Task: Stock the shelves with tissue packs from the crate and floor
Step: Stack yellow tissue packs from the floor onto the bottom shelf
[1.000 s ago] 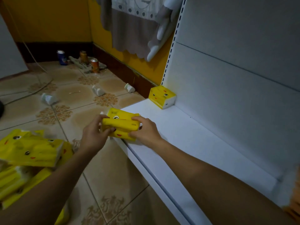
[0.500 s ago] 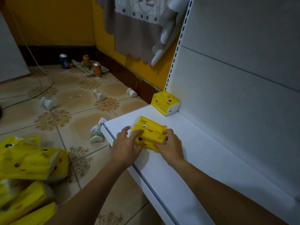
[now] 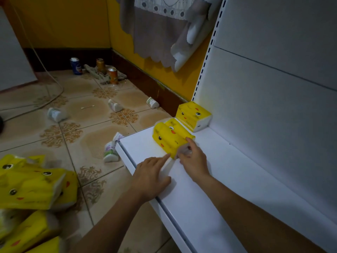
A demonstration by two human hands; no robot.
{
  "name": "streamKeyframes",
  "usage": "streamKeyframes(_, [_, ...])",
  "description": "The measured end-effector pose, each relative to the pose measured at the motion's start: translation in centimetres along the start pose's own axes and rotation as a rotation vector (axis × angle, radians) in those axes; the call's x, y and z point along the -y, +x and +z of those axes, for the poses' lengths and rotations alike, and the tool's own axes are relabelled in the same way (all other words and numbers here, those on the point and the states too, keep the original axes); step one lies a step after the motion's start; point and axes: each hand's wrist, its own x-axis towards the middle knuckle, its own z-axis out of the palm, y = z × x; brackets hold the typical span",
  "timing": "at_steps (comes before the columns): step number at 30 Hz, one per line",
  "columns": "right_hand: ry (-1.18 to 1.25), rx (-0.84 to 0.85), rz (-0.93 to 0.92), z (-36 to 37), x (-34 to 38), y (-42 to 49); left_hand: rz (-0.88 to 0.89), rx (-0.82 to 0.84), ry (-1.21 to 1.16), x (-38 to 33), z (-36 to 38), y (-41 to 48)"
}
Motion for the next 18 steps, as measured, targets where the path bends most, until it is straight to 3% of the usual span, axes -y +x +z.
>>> streamKeyframes(3, [-0.004,-0.036,0.013,0.1,0.1,1.5,0.057,0.041,0.173,1.3,-0.3,-1.1])
streamKeyframes(9, [-0.189,-0.052,-0.006,-0.4,0.2,4.0,0.068,0.021,0.124,2.7,-0.4,-3.1])
streamKeyframes(18, [0.155,-0.09,0.137,-0.1,1.3,5.5,0.068,0.044,-0.019,2.9,-0.7,-4.3])
